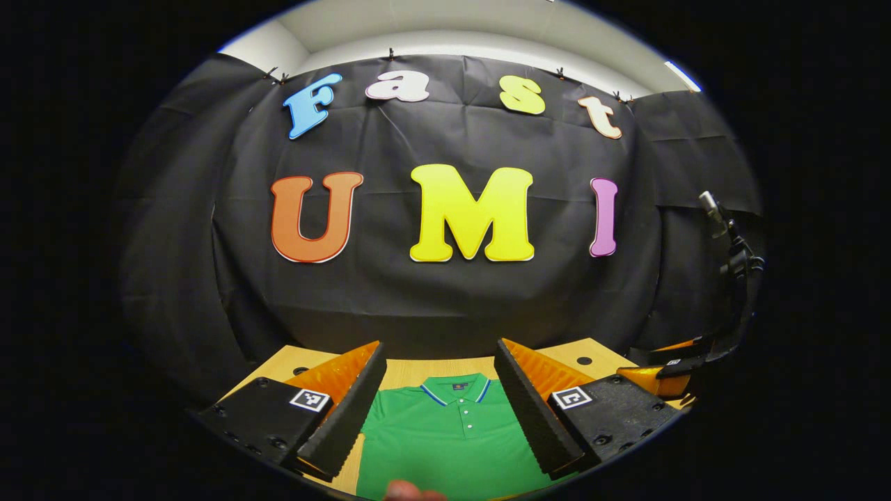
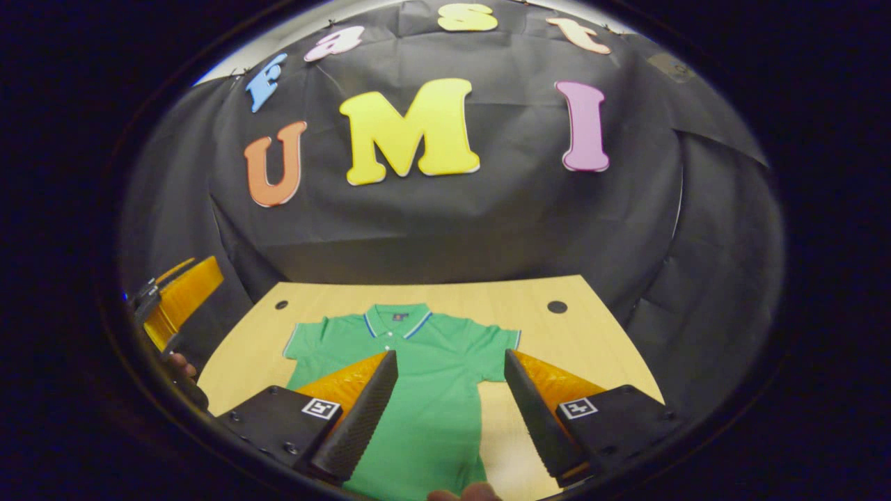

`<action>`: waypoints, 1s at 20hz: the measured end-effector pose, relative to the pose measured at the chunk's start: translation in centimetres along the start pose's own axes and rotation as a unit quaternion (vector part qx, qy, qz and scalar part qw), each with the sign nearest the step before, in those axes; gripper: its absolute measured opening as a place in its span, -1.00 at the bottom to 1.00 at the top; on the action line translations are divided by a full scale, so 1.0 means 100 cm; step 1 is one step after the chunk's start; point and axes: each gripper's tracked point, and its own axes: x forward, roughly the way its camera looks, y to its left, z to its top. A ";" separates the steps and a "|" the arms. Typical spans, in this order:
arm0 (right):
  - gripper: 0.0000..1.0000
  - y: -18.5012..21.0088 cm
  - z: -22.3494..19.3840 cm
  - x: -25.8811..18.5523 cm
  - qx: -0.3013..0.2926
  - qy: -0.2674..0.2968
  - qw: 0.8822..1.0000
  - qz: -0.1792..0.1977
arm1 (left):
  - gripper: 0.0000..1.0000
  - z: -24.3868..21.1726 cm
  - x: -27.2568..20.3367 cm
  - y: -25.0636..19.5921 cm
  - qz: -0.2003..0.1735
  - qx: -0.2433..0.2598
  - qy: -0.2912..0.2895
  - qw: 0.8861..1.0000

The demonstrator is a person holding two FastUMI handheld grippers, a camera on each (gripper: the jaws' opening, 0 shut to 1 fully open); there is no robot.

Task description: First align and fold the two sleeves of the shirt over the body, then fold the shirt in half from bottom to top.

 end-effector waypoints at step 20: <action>0.98 -0.111 -0.072 0.230 0.141 0.302 0.940 -0.076 | 1.00 -0.048 0.005 0.024 0.049 -0.022 0.072 0.996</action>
